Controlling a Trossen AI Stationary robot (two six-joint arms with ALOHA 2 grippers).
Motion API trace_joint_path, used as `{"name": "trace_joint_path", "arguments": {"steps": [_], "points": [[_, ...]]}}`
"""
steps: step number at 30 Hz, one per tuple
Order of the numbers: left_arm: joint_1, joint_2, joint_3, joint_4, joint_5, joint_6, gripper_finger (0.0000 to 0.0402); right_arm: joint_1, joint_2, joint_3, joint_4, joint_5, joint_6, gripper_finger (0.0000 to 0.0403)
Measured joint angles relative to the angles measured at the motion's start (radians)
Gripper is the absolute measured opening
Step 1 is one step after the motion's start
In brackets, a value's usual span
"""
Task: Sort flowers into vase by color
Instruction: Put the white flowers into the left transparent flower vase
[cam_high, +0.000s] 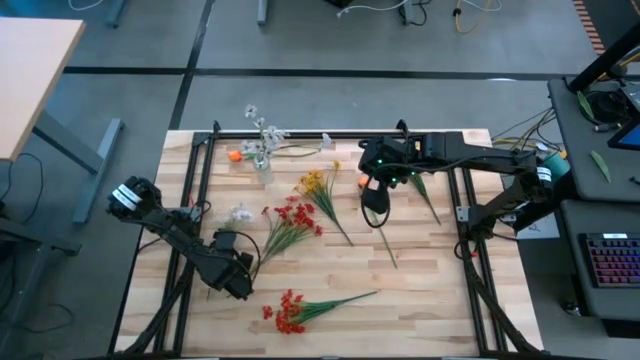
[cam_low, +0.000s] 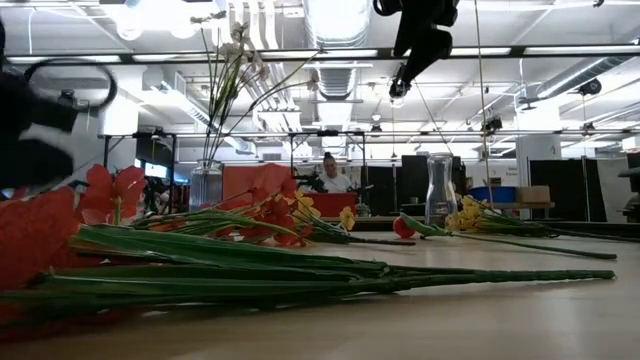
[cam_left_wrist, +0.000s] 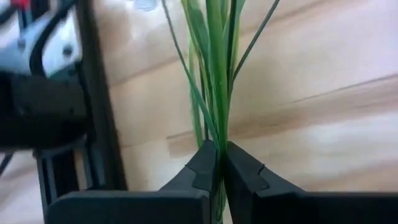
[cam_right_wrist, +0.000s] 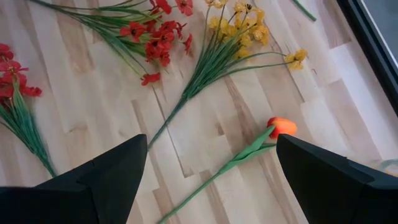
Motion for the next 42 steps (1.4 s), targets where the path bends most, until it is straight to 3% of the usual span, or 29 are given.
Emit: {"name": "trace_joint_path", "arguments": {"steps": [6, 10, 13, 16, 19, 22, 26, 34, 42], "points": [[-0.039, -0.089, 0.162, 0.010, -0.199, 0.219, 0.0001, 0.028, -0.003, -0.021, -0.003, -0.024, -0.050, 0.0350], [-0.105, -0.142, 0.262, 0.109, -0.467, 0.443, 0.0001, 0.072, -0.013, -0.073, 0.041, -0.051, -0.089, 0.0349], [-0.139, -0.182, 0.311, 0.228, -0.676, 0.664, 0.0001, 0.111, -0.023, -0.134, 0.151, -0.055, -0.118, 0.0349], [-0.146, -0.213, 0.325, 0.418, -0.769, 0.988, 0.0000, 0.154, -0.031, -0.197, 0.291, -0.059, -0.167, 0.0349], [-0.130, -0.241, 0.301, 0.729, -0.756, 1.398, 0.0000, 0.199, -0.037, -0.266, 0.457, -0.061, -0.221, 0.0349], [-0.097, -0.252, 0.252, 1.042, -0.641, 1.806, 0.0000, 0.239, -0.037, -0.338, 0.625, -0.062, -0.252, 0.0348], [-0.027, -0.275, 0.170, 1.291, -0.451, 2.102, 0.0000, 0.286, -0.036, -0.442, 0.900, -0.052, -0.284, 0.0337], [0.135, -0.306, -0.059, 1.634, -0.448, 2.148, 0.0000, 0.326, -0.028, -0.628, 1.558, -0.012, -0.257, 0.0322], [0.213, -0.305, -0.210, 1.972, -0.448, 2.147, 0.0000, 0.326, 0.045, -0.607, 1.683, 0.000, -0.260, 0.0322]]}}
